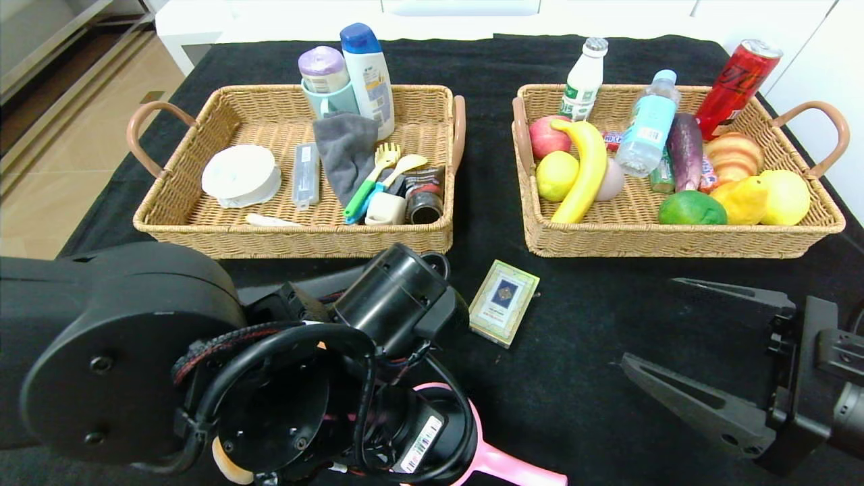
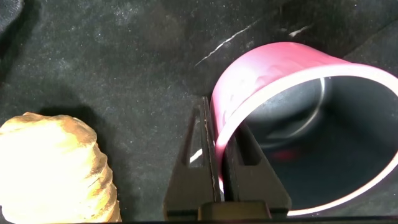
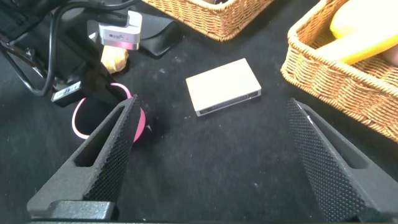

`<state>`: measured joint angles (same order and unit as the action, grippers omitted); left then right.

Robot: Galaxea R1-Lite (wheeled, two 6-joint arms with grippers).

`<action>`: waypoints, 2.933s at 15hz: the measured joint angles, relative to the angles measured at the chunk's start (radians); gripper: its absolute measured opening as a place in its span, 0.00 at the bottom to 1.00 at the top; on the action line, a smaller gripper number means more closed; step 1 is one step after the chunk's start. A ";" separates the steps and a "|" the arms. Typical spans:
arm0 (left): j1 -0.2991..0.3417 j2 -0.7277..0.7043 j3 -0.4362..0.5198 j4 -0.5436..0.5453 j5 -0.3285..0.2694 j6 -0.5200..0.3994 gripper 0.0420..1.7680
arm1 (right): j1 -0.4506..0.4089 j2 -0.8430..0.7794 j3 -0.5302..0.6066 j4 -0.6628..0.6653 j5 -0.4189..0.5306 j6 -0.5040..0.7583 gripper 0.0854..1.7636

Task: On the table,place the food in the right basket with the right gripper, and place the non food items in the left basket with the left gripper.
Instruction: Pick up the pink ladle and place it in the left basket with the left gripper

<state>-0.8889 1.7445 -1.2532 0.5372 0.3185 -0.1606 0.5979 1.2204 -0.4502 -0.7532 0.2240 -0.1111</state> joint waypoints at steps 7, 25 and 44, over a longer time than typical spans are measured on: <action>0.002 -0.031 0.012 0.000 -0.006 -0.003 0.07 | 0.000 0.011 0.002 0.000 0.000 0.000 0.96; 0.181 -0.260 0.028 -0.164 -0.017 -0.047 0.07 | 0.002 0.019 0.008 0.000 0.000 0.000 0.96; 0.499 -0.158 -0.086 -0.601 -0.028 -0.026 0.07 | 0.002 0.015 0.007 -0.002 0.000 0.000 0.96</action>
<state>-0.3904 1.5866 -1.3394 -0.0634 0.2909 -0.1862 0.5998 1.2353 -0.4434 -0.7551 0.2236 -0.1111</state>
